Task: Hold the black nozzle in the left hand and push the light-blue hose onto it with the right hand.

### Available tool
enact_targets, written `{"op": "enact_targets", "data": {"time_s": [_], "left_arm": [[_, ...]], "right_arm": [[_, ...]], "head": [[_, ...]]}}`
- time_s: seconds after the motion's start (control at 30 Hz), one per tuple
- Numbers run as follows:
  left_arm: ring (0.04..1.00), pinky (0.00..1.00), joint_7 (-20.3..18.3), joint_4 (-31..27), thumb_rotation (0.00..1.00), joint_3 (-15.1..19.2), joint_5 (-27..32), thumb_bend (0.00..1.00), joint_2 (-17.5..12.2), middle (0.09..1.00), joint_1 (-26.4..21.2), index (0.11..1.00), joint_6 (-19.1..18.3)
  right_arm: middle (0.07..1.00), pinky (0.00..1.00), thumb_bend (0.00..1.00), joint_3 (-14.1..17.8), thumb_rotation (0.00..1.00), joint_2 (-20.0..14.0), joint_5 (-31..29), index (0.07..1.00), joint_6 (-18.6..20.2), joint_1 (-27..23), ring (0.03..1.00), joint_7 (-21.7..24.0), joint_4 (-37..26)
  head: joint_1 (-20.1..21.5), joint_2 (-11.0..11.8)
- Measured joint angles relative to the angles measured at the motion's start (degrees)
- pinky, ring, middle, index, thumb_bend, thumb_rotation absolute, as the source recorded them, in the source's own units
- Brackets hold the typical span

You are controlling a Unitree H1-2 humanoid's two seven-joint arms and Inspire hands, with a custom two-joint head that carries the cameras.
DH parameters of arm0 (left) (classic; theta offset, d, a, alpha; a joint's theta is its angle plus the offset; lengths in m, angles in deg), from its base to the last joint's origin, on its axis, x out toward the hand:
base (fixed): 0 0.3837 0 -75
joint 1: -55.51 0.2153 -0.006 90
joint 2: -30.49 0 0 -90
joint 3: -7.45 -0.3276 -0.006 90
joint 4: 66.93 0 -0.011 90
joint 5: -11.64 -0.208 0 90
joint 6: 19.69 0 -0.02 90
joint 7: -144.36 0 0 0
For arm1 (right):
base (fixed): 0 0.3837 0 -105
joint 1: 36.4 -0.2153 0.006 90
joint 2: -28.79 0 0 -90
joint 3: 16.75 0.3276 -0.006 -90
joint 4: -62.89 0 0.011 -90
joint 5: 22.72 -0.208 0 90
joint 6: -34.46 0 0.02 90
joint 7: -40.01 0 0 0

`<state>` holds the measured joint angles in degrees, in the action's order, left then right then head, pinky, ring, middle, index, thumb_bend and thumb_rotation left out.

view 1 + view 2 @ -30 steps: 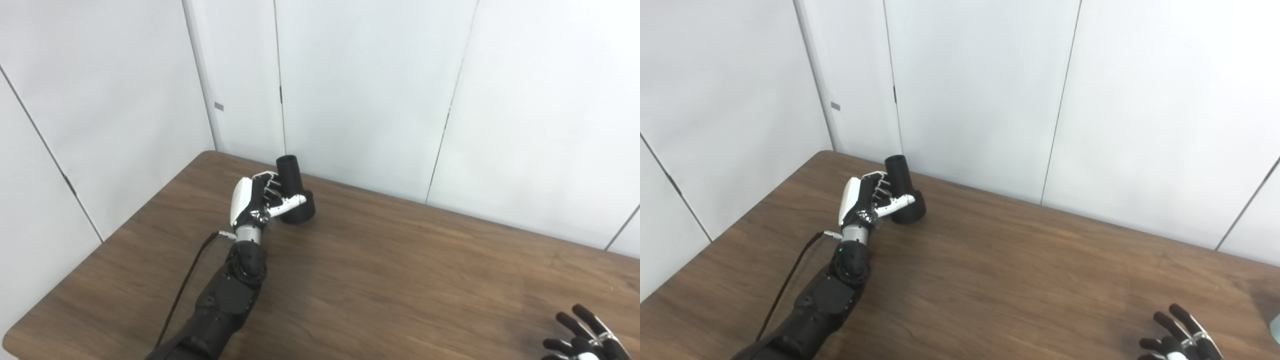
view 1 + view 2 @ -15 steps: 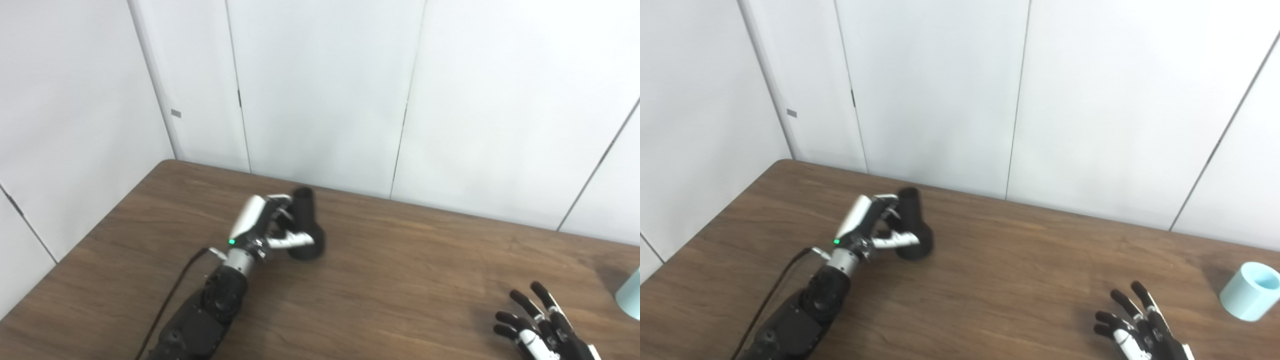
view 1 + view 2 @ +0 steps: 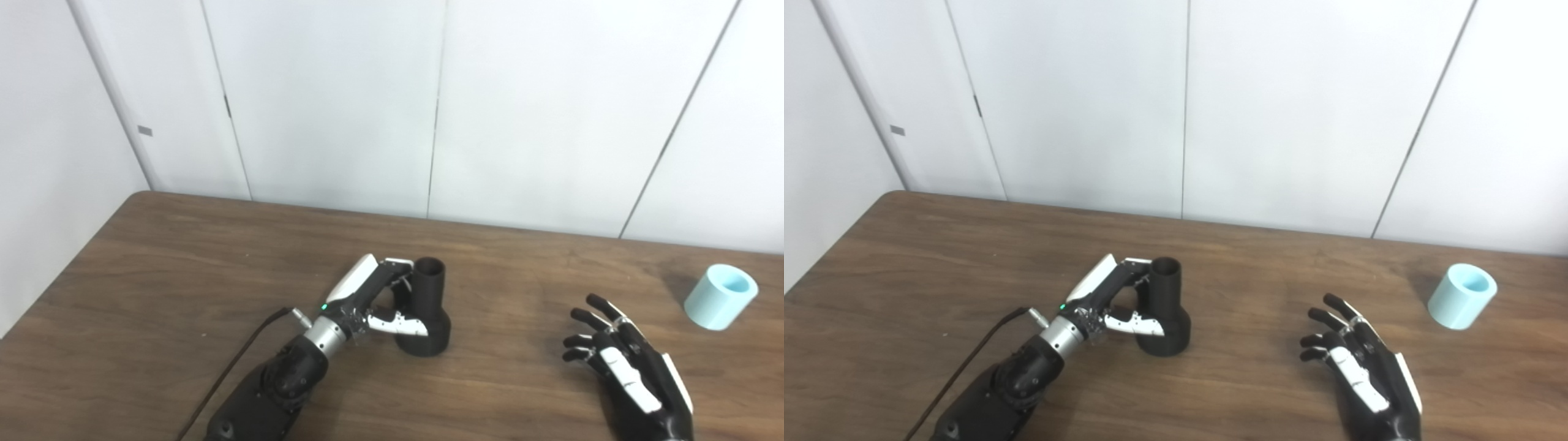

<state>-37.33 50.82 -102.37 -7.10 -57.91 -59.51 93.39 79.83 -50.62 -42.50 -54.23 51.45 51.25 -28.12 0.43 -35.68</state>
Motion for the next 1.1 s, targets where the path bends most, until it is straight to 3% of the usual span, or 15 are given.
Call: {"op": "enact_targets", "data": {"time_s": [0.2,0.43,0.67,0.77,0.97,1.03,1.1], "left_arm": [[0.411,0.39,0.14,1.92,0.0,-3.88,-2.39,0.5,0.35,0.479,-1.42,0.506,4.1],[0.412,0.36,8.51,3.55,0.0,-13.68,-8.22,0.5,-0.61,0.483,-4.46,0.499,4.54],[0.394,0.34,8.37,4.0,0.0,-15.72,-9.48,0.5,-1.06,0.488,-5.3,0.51,4.46],[0.4,0.37,8.28,3.98,0.0,-15.89,-9.49,0.5,-1.25,0.495,-5.52,0.506,4.43],[0.397,0.37,8.27,3.83,0.0,-16.21,-9.49,0.5,-1.59,0.495,-5.63,0.507,4.41],[0.396,0.37,8.27,3.76,0.0,-16.21,-9.49,0.5,-1.68,0.501,-5.6,0.505,4.41],[0.392,0.36,8.32,3.76,0.0,-16.22,-9.49,0.5,-1.74,0.501,-5.61,0.507,4.42]], "right_arm": [[0.693,0.42,0.61,0.01,0.38,0.69,0.48,0.754,-0.05,-0.37,0.524,-0.54,0.43],[0.697,0.43,0.62,-0.09,0.4,0.7,1.36,0.761,-0.2,-0.3,0.522,-0.79,0.24],[0.694,0.43,0.6,0.06,0.38,0.1,1.24,0.758,0.98,0.06,0.511,-1.0,-1.1],[0.686,0.43,0.65,0.08,0.42,-0.88,1.57,0.75,1.59,0.23,0.525,-1.11,-3.29],[0.702,0.46,0.76,1.27,0.31,-7.37,4.29,0.733,4.13,-3.41,0.572,-1.42,-5.72],[0.723,0.46,0.71,1.73,0.21,-10.94,9.16,0.729,8.54,-5.97,0.599,-3.26,-8.89],[0.725,0.46,0.69,1.42,0.17,-14.75,15.6,0.731,14.2,-8.96,0.594,-4.61,-15.19]], "head": [[2.55,-0.61],[3.43,-1.41],[3.87,-1.32],[5.53,-0.8],[11.08,0.88],[14.93,2.71],[15.56,2.98]]}}
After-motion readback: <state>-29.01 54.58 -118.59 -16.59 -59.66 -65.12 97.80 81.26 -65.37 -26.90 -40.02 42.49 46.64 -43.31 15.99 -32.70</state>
